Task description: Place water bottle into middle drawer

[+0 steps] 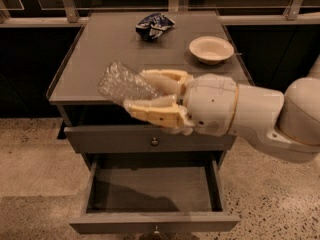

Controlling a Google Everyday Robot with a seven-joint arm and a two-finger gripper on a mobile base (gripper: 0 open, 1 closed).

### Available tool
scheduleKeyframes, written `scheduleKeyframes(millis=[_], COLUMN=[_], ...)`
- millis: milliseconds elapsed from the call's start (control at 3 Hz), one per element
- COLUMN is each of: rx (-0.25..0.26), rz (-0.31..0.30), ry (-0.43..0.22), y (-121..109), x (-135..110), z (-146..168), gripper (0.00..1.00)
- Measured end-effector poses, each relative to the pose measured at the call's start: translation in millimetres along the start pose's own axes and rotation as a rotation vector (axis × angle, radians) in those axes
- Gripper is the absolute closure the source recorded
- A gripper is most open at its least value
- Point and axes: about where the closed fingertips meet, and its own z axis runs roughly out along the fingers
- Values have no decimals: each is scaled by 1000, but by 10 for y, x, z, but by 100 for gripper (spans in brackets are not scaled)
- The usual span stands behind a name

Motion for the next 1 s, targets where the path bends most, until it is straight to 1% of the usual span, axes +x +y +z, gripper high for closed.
scheduleKeyframes(millis=[333, 667, 1000], rx=[-13, -16, -22], rz=[133, 124, 198], ry=[81, 83, 144], y=[270, 278, 240], x=[490, 480, 888], z=[-221, -182, -89], gripper=[100, 100, 100])
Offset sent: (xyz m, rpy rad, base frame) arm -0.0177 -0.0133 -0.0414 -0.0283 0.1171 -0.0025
